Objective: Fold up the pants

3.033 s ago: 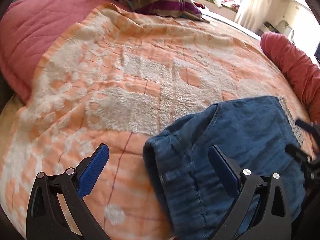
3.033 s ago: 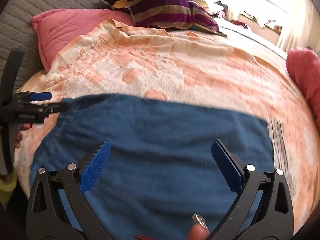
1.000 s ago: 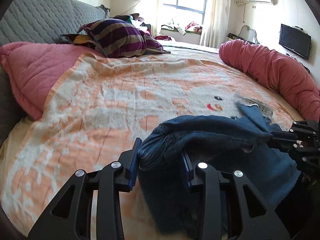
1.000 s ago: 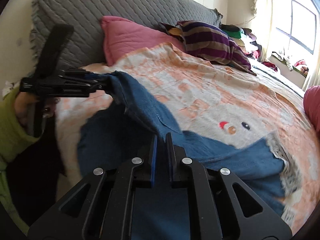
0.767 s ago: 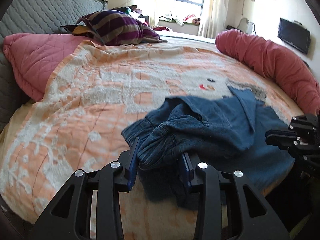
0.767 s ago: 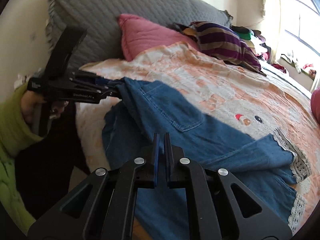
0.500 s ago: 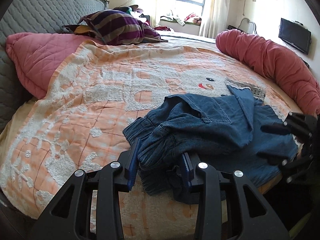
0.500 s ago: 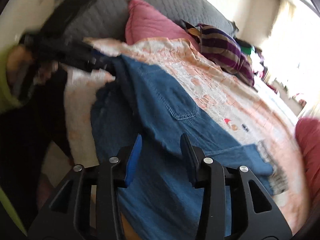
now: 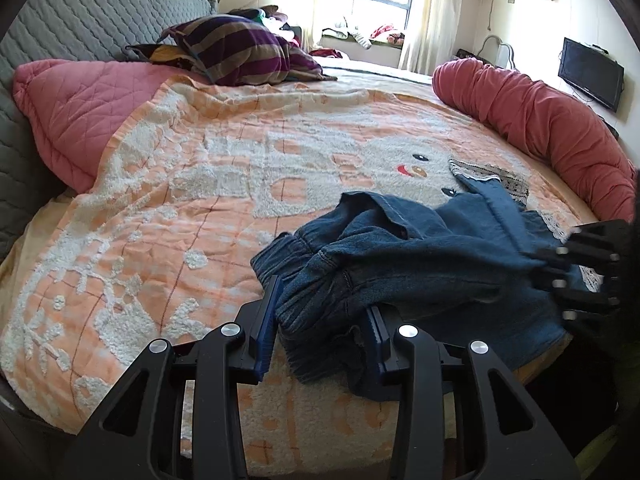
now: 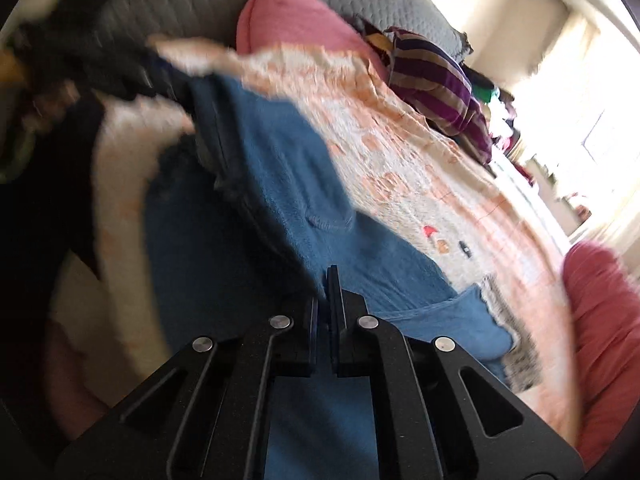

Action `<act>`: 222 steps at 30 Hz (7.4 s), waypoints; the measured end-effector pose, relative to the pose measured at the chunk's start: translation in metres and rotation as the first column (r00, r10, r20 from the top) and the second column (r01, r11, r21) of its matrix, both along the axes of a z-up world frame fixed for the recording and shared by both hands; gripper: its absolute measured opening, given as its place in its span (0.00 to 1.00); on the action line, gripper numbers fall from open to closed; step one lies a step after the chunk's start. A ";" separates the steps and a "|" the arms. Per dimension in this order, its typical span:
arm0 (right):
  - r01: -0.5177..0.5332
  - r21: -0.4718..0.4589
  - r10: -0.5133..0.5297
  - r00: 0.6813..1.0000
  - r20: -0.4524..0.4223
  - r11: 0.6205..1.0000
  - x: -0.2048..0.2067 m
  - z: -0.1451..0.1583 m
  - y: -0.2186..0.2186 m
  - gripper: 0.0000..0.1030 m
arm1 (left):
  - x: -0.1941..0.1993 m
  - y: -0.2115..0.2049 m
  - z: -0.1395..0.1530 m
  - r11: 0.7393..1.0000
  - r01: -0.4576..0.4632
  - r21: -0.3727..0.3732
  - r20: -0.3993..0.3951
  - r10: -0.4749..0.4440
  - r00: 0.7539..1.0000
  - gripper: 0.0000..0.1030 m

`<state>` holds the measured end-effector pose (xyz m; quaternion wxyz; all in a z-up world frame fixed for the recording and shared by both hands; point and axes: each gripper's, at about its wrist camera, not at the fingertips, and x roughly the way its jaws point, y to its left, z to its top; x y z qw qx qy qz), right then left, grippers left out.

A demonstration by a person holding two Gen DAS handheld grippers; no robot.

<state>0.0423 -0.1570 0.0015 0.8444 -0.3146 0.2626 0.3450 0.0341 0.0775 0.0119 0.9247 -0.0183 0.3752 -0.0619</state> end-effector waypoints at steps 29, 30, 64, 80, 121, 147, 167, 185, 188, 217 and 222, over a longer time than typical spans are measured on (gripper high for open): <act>-0.126 0.053 0.135 0.954 -0.268 0.991 -0.047 -0.040 0.009 0.12 | -0.013 -0.019 0.018 0.996 0.071 -0.053 -0.027 -0.072 0.997 0.40; -0.128 0.057 0.138 0.953 -0.268 0.990 -0.049 -0.039 0.009 0.16 | -0.009 -0.028 0.012 0.996 0.082 -0.027 -0.033 -0.083 0.996 0.40; 0.346 0.337 -0.256 0.925 -0.282 0.876 -0.011 0.012 -0.084 0.62 | -0.030 -0.061 0.022 0.993 0.119 -0.007 0.033 -0.119 0.992 0.62; 0.478 0.284 -0.415 0.874 -0.254 0.831 0.092 0.028 -0.112 0.73 | 0.025 -0.166 -0.024 0.913 0.359 -0.195 -0.124 -0.386 0.914 0.63; 0.723 0.486 -0.576 0.688 -0.441 0.491 0.114 0.019 -0.239 0.05 | 0.047 -0.195 -0.046 0.876 0.454 -0.161 -0.046 -0.466 0.884 0.08; 0.839 0.330 -0.651 0.544 -0.530 0.432 -0.038 -0.033 -0.303 0.05 | -0.020 -0.223 -0.054 0.803 0.593 -0.066 -0.100 -0.596 0.797 0.03; 0.695 0.309 -0.573 0.714 -0.401 0.649 -0.057 -0.003 -0.261 0.14 | -0.021 -0.243 -0.055 0.829 0.557 0.047 -0.191 -0.540 0.820 0.03; 0.542 0.204 -0.384 0.769 -0.511 0.815 -0.036 -0.045 -0.193 0.22 | -0.042 -0.240 -0.050 0.788 0.612 0.062 -0.180 -0.595 0.784 0.03; 0.487 0.217 -0.378 0.835 -0.400 0.846 -0.052 -0.029 -0.193 0.35 | -0.047 -0.246 -0.040 0.767 0.634 0.093 -0.120 -0.624 0.772 0.14; 0.390 0.278 -0.290 0.895 -0.339 0.878 -0.031 -0.006 -0.228 0.40 | 0.002 -0.225 -0.021 0.791 0.606 -0.086 -0.120 -0.612 0.782 0.43; 0.612 0.415 -0.453 0.785 -0.423 0.673 0.039 0.014 -0.298 0.51 | 0.079 -0.199 0.004 0.882 0.470 -0.043 -0.110 -0.472 0.875 0.51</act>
